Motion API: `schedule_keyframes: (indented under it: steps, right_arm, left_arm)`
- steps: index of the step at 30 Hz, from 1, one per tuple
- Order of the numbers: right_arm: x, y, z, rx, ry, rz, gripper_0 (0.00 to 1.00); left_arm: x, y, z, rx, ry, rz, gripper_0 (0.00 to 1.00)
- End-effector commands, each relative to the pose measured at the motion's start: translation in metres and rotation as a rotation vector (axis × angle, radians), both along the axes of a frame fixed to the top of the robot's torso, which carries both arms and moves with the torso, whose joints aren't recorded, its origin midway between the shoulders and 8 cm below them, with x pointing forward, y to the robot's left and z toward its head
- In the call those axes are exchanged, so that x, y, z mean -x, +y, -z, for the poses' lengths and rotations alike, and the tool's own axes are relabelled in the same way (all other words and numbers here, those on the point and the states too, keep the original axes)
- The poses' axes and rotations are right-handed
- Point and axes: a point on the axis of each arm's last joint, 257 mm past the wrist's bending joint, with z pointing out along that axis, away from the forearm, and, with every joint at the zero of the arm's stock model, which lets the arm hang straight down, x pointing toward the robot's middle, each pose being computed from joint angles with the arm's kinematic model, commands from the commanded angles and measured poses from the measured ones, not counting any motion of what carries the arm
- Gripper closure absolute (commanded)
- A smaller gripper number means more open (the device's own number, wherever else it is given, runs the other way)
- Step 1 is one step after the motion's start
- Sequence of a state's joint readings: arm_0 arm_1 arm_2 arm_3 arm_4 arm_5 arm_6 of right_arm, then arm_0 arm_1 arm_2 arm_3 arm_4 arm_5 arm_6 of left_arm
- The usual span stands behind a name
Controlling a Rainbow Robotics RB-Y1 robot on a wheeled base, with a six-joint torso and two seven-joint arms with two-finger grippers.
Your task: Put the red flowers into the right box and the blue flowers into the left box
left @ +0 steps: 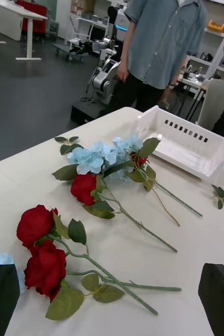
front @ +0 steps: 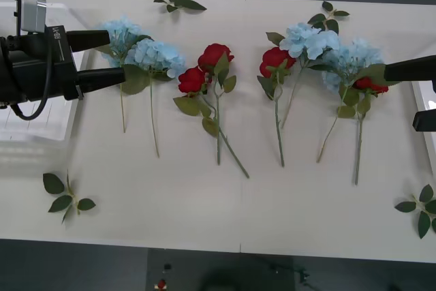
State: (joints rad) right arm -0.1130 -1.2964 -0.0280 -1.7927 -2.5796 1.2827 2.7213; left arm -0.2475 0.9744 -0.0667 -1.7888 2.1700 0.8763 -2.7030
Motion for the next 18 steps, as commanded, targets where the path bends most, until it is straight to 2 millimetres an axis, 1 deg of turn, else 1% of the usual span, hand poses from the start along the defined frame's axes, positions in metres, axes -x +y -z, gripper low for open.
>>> schedule_keyframes:
  steps: [1, 2, 4, 5, 6, 9, 12, 14, 15, 16, 18]
  right_arm:
    - [0.01, -0.001, 0.033, 0.012, 0.099, 0.007, 0.0]
    - [0.01, -0.001, 0.035, 0.004, 0.111, 0.014, 0.0]
    - [0.008, -0.003, 0.032, 0.011, 0.114, 0.029, 0.0]
    - [0.005, -0.005, 0.03, 0.018, 0.111, 0.04, 0.0]
    - [0.003, -0.006, 0.029, 0.024, 0.108, 0.049, 0.0]
    - [-0.009, -0.012, 0.025, 0.06, 0.092, 0.097, 0.0]
    - [-0.023, -0.016, 0.021, 0.105, 0.056, 0.152, 0.0]
    - [-0.037, -0.02, 0.021, 0.143, 0.124, 0.246, 0.0]
    - [-0.04, -0.021, 0.021, 0.149, 0.151, 0.272, 0.0]
    - [-0.046, -0.022, 0.021, 0.163, 0.202, 0.327, 0.0]
    - [-0.054, -0.026, 0.028, 0.186, 0.331, 0.441, 0.0]
  left_arm:
    - [0.002, -0.001, -0.013, 0.002, 0.003, 0.007, 0.0]
    - [0.002, -0.001, -0.013, 0.002, 0.003, 0.007, 0.0]
    - [0.002, -0.001, -0.013, 0.002, 0.003, 0.007, 0.0]
    - [0.005, 0.002, 0.025, 0.028, 0.094, -0.011, 0.0]
    - [0.006, 0.002, 0.028, 0.031, 0.102, -0.011, 0.0]
    - [0.003, 0.006, 0.027, 0.05, 0.108, -0.02, 0.0]
    - [-0.003, 0.011, 0.019, 0.047, 0.105, -0.028, 0.0]
    - [-0.013, 0.019, 0.012, 0.047, 0.14, -0.046, 0.0]
    - [-0.017, 0.021, 0.01, 0.043, 0.147, -0.052, 0.0]
    - [-0.024, 0.026, 0.01, 0.028, 0.163, -0.066, 0.0]
    - [-0.043, 0.04, 0.013, -0.005, 0.199, -0.116, 0.0]
